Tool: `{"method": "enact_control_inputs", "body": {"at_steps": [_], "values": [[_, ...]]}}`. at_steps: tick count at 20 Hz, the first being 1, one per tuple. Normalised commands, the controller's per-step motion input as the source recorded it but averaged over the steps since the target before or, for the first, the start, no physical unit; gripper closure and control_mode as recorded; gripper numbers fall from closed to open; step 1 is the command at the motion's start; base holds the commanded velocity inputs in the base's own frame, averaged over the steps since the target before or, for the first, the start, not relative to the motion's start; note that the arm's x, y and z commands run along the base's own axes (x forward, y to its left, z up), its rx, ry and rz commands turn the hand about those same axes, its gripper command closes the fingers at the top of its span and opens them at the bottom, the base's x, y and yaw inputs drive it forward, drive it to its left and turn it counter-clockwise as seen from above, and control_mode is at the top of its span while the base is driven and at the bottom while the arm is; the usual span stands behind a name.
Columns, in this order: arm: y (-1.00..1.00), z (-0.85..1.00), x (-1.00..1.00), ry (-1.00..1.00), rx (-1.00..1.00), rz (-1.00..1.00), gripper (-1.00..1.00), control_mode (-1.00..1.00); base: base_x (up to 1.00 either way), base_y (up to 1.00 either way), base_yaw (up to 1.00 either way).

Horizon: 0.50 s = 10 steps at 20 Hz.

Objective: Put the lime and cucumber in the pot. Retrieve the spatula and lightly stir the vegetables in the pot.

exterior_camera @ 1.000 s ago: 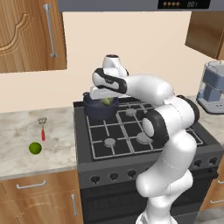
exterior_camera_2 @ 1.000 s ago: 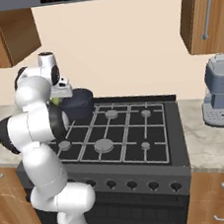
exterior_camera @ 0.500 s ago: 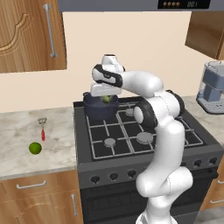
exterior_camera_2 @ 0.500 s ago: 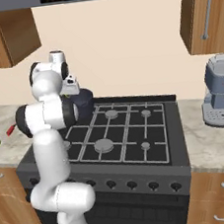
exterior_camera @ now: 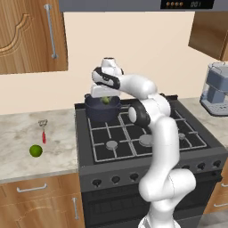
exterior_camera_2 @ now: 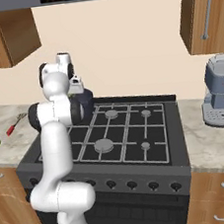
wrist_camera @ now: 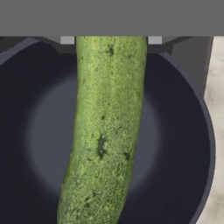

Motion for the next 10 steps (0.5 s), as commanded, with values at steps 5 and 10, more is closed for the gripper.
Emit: {"method": "enact_control_inputs", "body": {"at_steps": [5, 10], "values": [[0.00, -0.26, 0.07, 0.00, 0.00, 0.00, 1.00, -1.00, 0.00, 0.00, 0.00], [0.00, -0.09, -0.07, 0.00, 0.00, 0.00, 1.00, -1.00, 0.00, 0.00, 0.00]]}}
